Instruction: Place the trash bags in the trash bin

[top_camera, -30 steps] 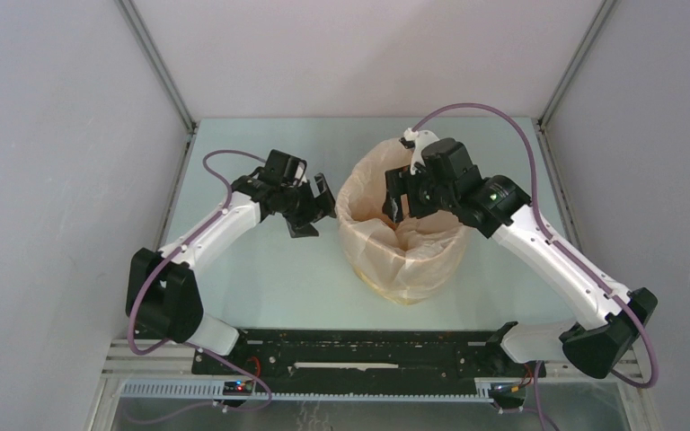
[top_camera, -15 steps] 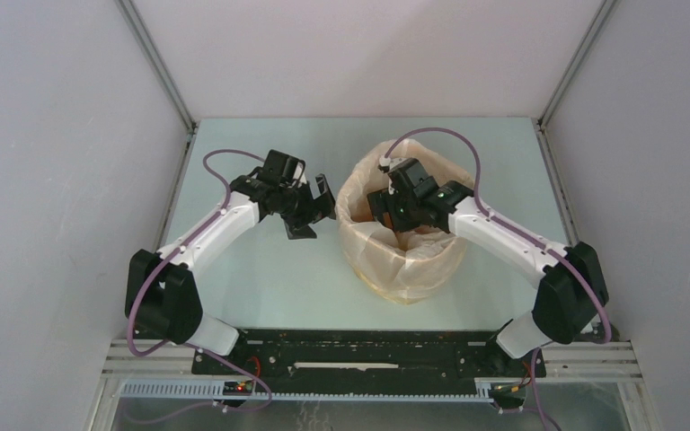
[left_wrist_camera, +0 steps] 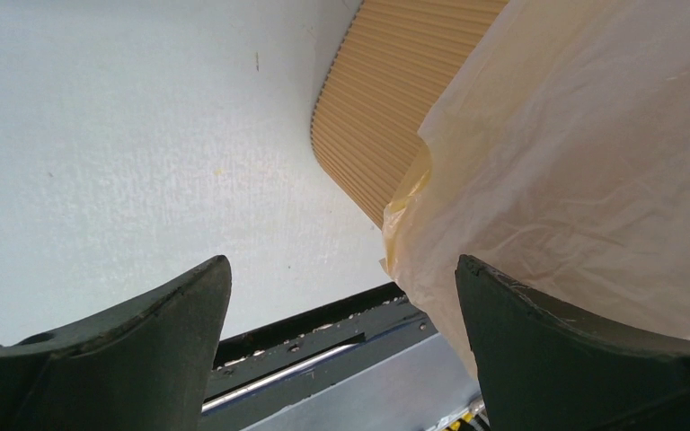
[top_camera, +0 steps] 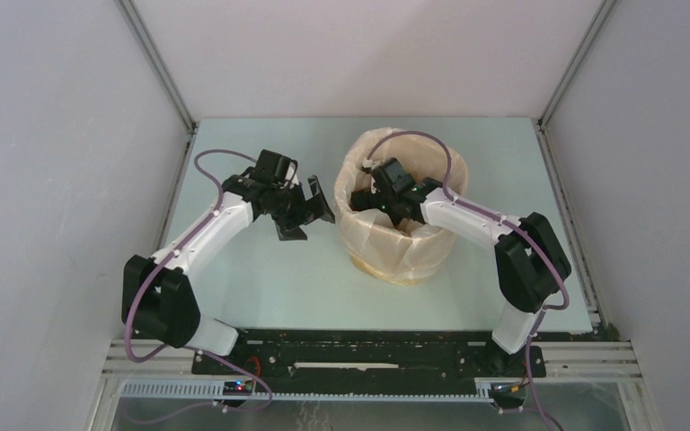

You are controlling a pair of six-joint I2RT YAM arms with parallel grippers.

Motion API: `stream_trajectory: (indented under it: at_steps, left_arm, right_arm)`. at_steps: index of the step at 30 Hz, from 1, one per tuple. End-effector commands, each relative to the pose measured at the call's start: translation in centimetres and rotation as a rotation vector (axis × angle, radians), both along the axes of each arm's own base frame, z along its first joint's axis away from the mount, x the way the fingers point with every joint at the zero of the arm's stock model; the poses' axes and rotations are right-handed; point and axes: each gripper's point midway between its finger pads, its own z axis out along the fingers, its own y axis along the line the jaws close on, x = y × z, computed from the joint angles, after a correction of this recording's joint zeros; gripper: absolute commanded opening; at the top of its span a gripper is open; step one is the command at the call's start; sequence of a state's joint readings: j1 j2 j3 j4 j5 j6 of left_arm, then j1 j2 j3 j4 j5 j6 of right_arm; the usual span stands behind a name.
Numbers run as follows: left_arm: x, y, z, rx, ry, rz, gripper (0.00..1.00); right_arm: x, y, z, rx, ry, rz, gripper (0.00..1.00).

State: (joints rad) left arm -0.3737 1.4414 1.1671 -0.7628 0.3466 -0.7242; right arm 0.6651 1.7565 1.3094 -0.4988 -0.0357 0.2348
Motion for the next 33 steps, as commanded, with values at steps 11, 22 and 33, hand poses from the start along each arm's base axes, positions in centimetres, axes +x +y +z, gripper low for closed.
stream_trajectory:
  at_steps: [11,22,33]
  left_arm:
    - [1.4,-0.4,1.3,-0.09,-0.053,-0.011,1.0]
    - [0.8,-2.1,1.0,-0.139,-0.018,-0.077,1.0]
    - [-0.4,-2.4,1.0,-0.139,-0.027,-0.111,1.0]
  right_arm:
    - [-3.8,-1.7,10.0,0.074,-0.07,0.022,1.0]
    - [-1.5,-0.3,1.6,0.024,-0.027,0.001,0.98]
    - [-0.7,1.3,4.9,0.114,-0.015,-0.001,0.98]
